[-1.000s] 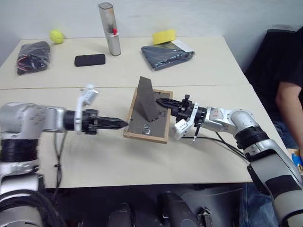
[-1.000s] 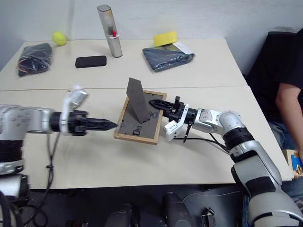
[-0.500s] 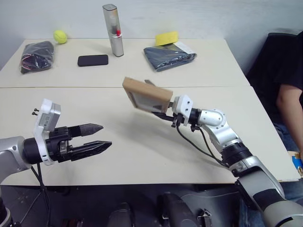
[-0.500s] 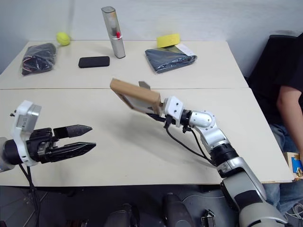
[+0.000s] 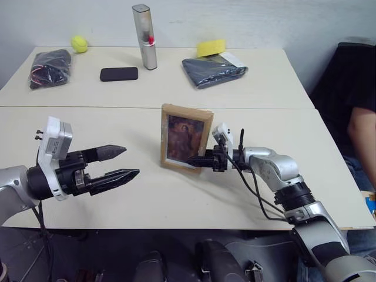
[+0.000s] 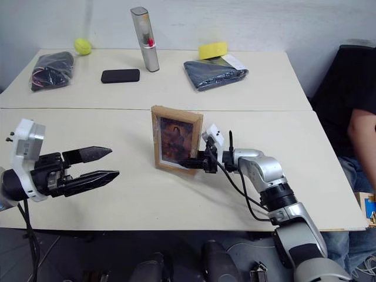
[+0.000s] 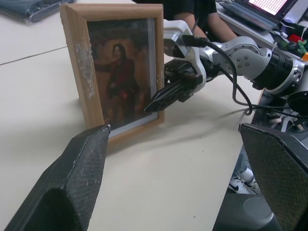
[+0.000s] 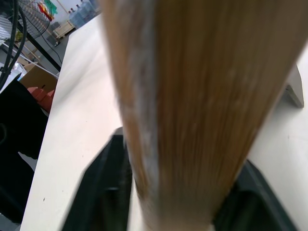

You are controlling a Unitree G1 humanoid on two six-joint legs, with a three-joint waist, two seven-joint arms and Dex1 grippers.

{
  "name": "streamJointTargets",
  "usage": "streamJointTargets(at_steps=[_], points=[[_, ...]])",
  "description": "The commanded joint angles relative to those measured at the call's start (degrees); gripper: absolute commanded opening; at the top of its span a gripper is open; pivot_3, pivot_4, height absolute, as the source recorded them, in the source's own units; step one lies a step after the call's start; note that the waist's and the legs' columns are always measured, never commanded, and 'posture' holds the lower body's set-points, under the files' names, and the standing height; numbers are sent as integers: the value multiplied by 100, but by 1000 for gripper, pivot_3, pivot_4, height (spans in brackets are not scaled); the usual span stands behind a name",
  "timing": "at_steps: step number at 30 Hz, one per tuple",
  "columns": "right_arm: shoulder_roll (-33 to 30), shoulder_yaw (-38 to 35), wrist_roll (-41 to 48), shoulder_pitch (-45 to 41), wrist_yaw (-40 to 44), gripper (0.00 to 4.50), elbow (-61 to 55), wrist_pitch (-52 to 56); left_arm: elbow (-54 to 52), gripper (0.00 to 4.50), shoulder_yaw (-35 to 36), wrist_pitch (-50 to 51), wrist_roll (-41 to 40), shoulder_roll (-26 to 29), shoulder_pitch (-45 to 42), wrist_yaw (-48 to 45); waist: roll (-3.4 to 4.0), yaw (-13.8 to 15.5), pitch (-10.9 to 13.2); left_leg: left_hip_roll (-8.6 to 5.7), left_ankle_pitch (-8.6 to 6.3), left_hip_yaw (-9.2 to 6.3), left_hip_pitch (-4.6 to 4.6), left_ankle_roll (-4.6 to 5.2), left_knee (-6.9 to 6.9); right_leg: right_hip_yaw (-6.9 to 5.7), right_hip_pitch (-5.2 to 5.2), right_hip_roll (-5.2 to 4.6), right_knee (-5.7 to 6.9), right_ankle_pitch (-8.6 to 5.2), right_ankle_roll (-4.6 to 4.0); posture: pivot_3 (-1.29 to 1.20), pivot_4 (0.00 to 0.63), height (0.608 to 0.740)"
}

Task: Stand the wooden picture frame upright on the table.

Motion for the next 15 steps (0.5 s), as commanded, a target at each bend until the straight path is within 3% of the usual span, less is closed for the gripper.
streamJointTargets(at_steps=[1, 4, 7, 11, 15], points=[[-91, -127, 42, 117, 232, 3303, -419, 238, 103, 4500, 42, -219, -144, 185, 34, -102, 0, 1, 0, 0, 0, 0, -1, 0, -2, 0, 0, 0, -3, 0, 0, 0, 150, 740], [-339, -78, -84, 329, 406, 4371, -890, 231, 198, 4500, -95, -405, -41, 250, 88, -235, 0, 11, 0, -2, -1, 0, -3, 1, -2, 0, 0, -2, -7, 0, 0, 0, 150, 740], [-764, -138, -472, 490, 362, 4444, -1258, -53, 310, 4500, -241, -535, -65, 286, 86, -367, 0, 19, 0, -3, -2, 0, -3, 3, -2, 0, 1, -4, -10, 0, 1, 0, 150, 740], [-1926, -434, -812, 839, 972, 4444, -1715, -671, 356, 4500, -509, -930, 298, 397, 150, -549, 1, 75, 1, -6, -3, 0, -4, 4, -4, 0, 1, -5, -15, 0, 1, 0, 150, 740], [-3081, -1777, 269, 925, 1793, 4444, -1855, 23, 645, 4500, -755, -1496, 871, 447, 54, -555, 11, 148, 9, -9, -5, 1, -4, 8, -6, 3, 3, -5, -20, 0, 1, 0, 150, 740]])
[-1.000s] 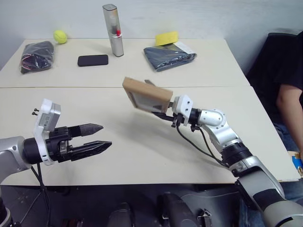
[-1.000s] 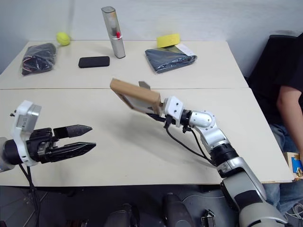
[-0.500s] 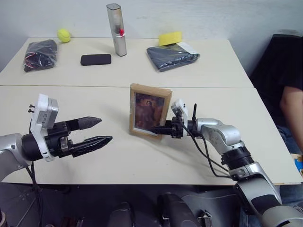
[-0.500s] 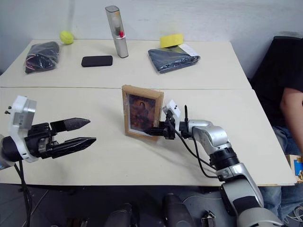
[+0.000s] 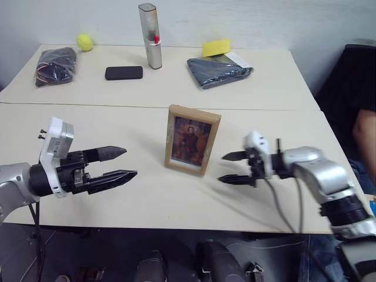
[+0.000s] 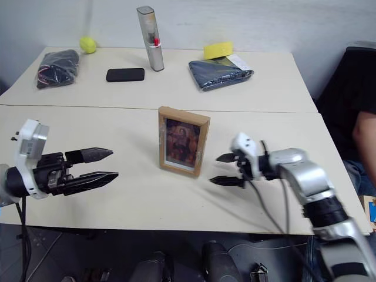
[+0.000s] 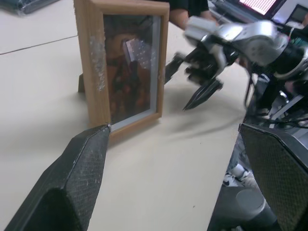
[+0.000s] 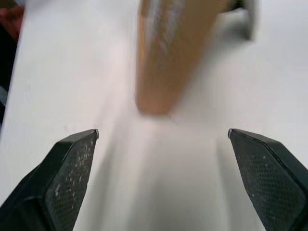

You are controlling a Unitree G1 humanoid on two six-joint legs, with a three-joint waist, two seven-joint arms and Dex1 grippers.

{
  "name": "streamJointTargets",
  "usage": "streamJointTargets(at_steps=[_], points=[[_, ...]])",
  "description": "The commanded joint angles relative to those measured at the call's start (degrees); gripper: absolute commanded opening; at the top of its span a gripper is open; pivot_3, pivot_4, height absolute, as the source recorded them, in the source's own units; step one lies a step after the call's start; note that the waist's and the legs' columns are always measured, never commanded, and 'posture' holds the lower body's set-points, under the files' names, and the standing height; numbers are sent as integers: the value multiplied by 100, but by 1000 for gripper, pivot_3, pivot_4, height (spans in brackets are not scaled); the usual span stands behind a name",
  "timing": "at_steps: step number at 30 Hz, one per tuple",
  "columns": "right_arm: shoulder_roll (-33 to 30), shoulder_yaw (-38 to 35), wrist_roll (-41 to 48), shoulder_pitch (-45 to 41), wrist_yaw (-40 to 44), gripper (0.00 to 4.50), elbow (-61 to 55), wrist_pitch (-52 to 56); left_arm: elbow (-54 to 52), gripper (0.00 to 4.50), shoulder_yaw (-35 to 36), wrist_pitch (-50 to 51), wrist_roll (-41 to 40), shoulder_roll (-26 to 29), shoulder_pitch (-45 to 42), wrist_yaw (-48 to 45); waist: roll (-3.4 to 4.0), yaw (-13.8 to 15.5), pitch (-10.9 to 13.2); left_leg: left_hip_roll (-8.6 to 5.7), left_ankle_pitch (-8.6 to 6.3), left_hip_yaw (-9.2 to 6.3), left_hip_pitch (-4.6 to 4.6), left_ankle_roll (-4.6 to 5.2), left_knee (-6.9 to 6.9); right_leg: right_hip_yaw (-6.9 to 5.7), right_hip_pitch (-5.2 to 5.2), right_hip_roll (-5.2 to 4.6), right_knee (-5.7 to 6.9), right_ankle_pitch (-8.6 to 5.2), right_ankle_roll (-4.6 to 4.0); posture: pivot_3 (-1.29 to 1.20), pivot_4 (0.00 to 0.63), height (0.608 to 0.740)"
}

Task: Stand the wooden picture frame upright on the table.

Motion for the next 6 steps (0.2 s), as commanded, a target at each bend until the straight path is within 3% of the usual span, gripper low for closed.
streamJointTargets(at_steps=[1, 3, 6], points=[[-806, -1328, 1148, -73, 791, 4444, -376, 671, 240, 4500, -90, -483, 356, 78, -199, -10, 7, 9, 4, 0, 0, 1, 1, 1, 0, 1, 0, 1, 2, 0, 0, 0, 150, 740], [-1035, -1748, 1660, -48, 950, 4444, -510, 1080, 372, 4500, -49, -431, 149, -10, -464, 165, 6, 12, 4, 7, -8, 0, 5, 14, -4, -1, 2, 7, 2, -1, -1, 0, 150, 740], [-896, -1982, 1981, 27, 669, 4444, -707, 1372, 639, 4500, -50, -211, -115, -128, -949, 562, -1, -2, 0, 15, -15, -1, 15, 26, -6, -1, 10, 13, 4, -1, -2, 0, 150, 740]])
